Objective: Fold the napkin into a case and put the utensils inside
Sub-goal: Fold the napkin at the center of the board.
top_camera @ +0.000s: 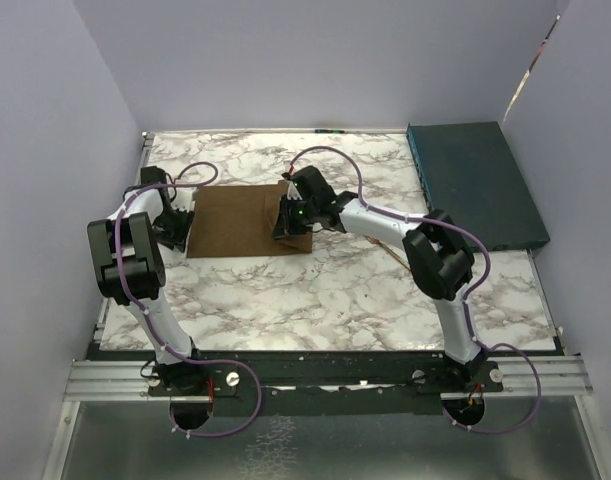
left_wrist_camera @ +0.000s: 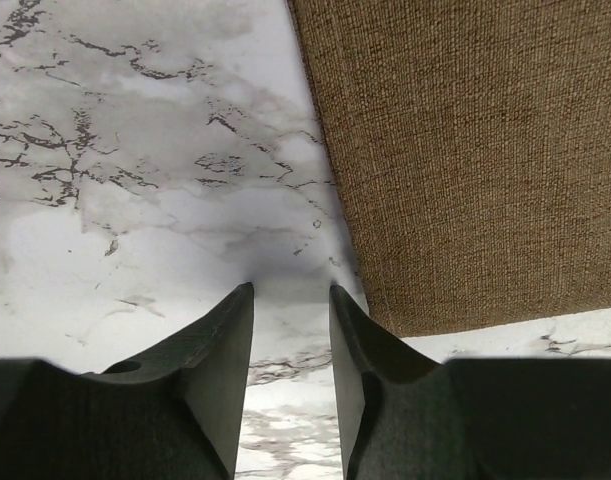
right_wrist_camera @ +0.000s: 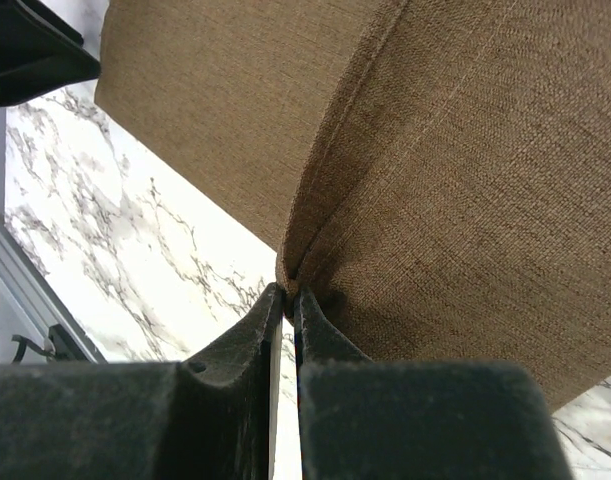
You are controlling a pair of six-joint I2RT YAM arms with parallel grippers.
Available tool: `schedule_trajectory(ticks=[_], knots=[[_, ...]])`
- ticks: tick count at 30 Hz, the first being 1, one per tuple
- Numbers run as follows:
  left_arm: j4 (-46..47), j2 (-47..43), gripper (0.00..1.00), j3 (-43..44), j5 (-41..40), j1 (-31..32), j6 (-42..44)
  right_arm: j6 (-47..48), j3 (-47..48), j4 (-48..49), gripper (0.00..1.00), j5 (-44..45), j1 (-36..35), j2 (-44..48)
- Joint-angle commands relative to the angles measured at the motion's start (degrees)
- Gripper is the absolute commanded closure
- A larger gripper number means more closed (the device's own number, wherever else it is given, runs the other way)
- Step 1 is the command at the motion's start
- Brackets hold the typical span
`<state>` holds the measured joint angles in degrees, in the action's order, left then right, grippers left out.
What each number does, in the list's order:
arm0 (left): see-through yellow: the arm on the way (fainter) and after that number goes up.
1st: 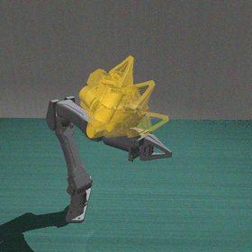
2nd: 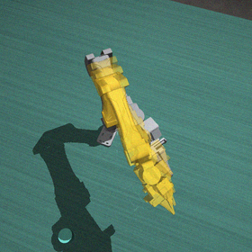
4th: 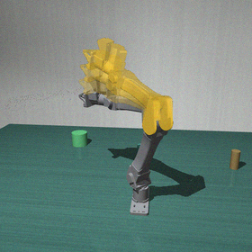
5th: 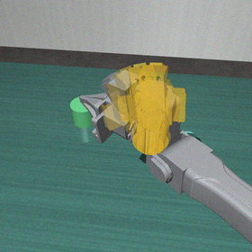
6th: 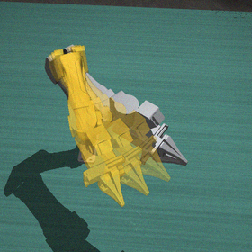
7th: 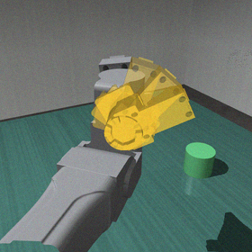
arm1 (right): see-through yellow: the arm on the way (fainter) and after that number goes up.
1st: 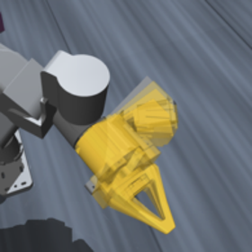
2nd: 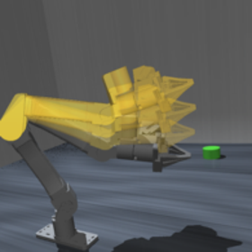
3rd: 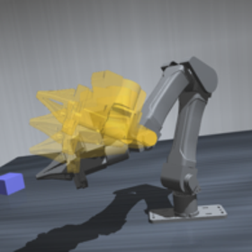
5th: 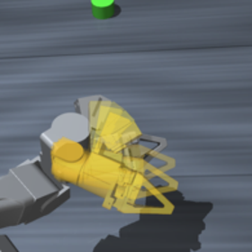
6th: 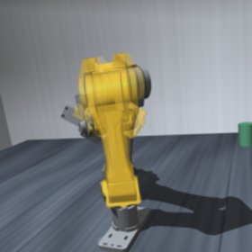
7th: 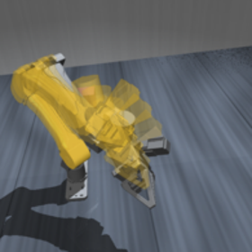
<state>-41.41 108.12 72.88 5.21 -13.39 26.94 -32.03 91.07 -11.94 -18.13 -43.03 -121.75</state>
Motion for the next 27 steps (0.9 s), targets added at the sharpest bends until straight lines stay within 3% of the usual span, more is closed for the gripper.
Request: schedule_trajectory(ticks=[1, 12, 20, 27], knots=[[-0.47, 3.03, 0.64, -1.88, 1.29, -0.84, -0.13, 1.85, 1.54, -4.54, 0.91, 0.54, 1.10, -0.58], [-9.24, 0.02, 0.62, 7.18, 5.81, -0.76, 1.54, 3.01, -5.89, -8.01, 0.96, 3.62, 3.65, -3.38], [-6.54, 4.09, 0.61, 9.28, 2.14, -0.53, -0.38, 3.59, -13.58, -7.19, 0.99, 7.08, 9.87, 3.03], [-3.40, 3.40, 0.61, 5.74, 2.45, 5.19, -3.84, 3.35, -19.07, -5.61, 0.99, 8.89, 15.36, 8.06]])
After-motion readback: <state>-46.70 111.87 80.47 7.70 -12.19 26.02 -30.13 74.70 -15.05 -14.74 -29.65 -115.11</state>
